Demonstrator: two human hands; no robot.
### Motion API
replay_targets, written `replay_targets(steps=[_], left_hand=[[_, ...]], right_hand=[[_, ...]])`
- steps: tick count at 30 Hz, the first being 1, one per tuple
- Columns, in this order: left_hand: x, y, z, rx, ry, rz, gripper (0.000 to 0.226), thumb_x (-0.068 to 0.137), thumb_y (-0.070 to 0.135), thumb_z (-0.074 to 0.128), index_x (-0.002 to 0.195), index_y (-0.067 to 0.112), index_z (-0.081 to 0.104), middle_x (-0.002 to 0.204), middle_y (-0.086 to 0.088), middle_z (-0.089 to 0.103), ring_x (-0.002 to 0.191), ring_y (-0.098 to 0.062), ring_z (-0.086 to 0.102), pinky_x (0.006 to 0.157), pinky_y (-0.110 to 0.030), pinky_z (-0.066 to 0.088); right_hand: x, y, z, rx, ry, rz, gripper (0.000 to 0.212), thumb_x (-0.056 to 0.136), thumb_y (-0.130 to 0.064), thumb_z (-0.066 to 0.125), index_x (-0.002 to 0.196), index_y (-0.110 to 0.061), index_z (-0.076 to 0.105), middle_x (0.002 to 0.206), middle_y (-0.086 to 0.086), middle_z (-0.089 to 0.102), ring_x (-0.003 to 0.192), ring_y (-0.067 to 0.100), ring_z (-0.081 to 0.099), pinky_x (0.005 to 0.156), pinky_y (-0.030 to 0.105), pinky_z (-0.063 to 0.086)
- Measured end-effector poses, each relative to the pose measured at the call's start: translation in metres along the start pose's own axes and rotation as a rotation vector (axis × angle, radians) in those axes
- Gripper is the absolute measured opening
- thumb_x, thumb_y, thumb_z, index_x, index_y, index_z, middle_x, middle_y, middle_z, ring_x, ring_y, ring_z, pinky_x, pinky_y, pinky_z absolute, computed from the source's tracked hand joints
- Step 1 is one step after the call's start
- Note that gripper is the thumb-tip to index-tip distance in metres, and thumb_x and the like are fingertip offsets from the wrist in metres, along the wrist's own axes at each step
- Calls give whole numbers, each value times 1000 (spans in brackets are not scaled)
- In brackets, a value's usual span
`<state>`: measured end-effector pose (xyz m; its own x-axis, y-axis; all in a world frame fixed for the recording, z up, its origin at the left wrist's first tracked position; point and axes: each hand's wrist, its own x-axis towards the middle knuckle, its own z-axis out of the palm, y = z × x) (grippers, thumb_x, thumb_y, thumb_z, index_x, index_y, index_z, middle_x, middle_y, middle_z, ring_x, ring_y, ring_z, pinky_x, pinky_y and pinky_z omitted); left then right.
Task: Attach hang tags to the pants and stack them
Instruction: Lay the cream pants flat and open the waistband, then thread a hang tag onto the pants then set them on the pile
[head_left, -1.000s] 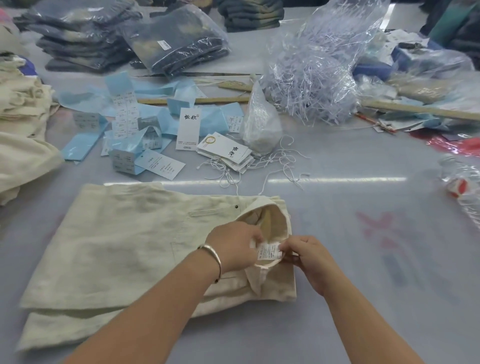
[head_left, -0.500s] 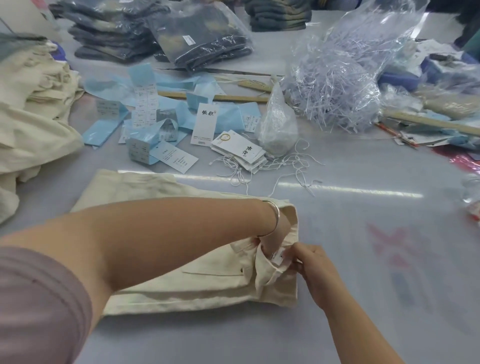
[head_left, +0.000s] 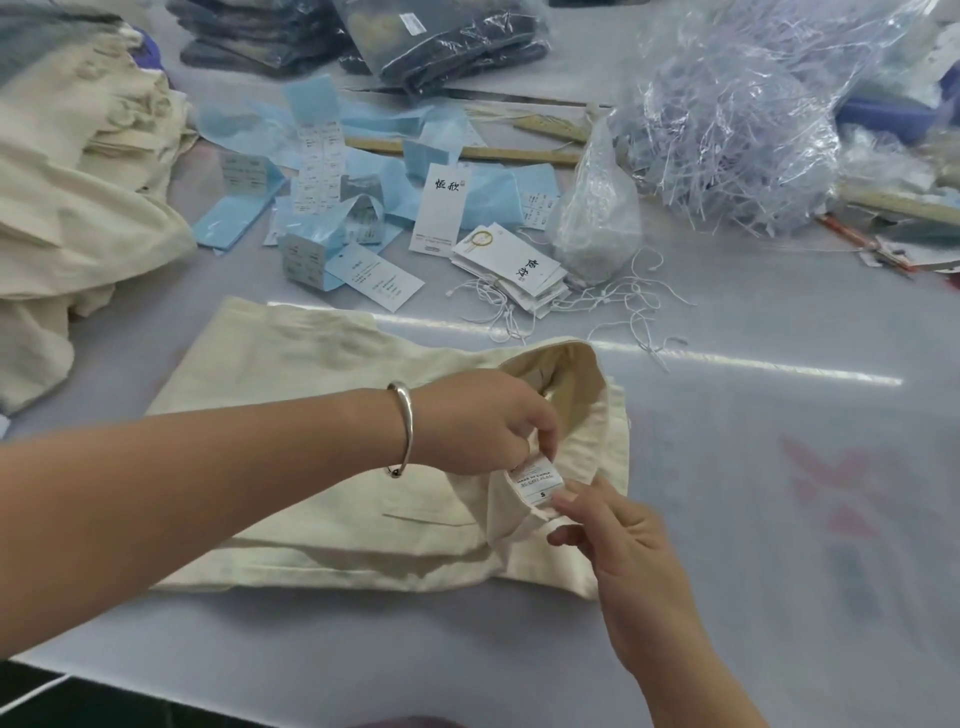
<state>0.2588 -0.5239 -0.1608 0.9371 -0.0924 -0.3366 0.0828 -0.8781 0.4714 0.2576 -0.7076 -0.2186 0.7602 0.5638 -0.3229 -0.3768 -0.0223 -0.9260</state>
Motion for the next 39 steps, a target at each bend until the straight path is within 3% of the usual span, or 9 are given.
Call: replay_targets(steps=[6,9,11,14,18,23,26,32,39], left_hand=[[-5,-4,1,-19,24,-7,28,95,18,50,116,30,65,74,8,58,71,-4,52,67,-27,35],[-17,-18,11,21,112,10,34,102,33,39,135,30,48,116,1,65,105,-19,58,83,-32,41],[-29,-37,14,26,183,1,34,103,35,37,134,27,48,120,5,64,110,-19,56,87,-34,45],[-47,-75,14,-53,272,-103,33,103,36,35,123,21,56,115,3,63,106,-17,55,88,-38,46],[-53,-128,1,-216,455,-192,28,102,34,37,96,18,59,93,3,58,91,-11,49,85,-40,45],[-31,-225,-36,-369,731,-449,20,96,25,49,108,16,62,113,-4,52,103,-21,53,91,-31,44],[-18,-293,-61,-660,833,-639,27,92,14,53,119,13,57,124,-7,51,108,-24,56,90,-27,44],[0,-381,-77,-918,740,-581,58,88,3,60,141,14,39,128,-1,54,116,-17,52,91,-23,40],[12,-391,-91,-1001,583,-422,18,82,6,74,95,15,66,81,5,66,74,-7,61,57,-5,44]], right_hand=[[7,-2,-6,-195,22,44,23,85,-9,63,71,-18,79,87,-11,66,108,16,50,74,30,45],[16,-5,-18,-797,282,-149,25,81,-7,68,84,-31,76,119,3,58,111,26,50,93,37,40],[22,-15,-13,-992,450,-308,27,73,-25,60,93,-18,75,128,17,53,113,37,45,99,39,31],[36,-19,11,-1007,455,-386,49,63,-40,44,89,-12,74,122,21,56,107,40,50,99,39,28],[57,-15,69,-942,249,-347,19,69,0,72,86,-9,74,119,19,58,100,37,53,86,56,48],[93,9,135,-899,92,-308,37,66,14,73,71,-23,69,77,-4,67,74,7,58,61,13,45],[123,19,165,-824,107,-215,40,72,9,70,67,-30,66,68,-15,67,69,6,60,62,13,44],[177,24,219,-832,63,-203,34,77,4,68,73,-30,67,73,-14,70,66,12,62,69,26,49],[245,12,259,-627,232,-206,34,86,-10,68,113,-23,53,104,-11,62,88,5,57,71,20,42]])
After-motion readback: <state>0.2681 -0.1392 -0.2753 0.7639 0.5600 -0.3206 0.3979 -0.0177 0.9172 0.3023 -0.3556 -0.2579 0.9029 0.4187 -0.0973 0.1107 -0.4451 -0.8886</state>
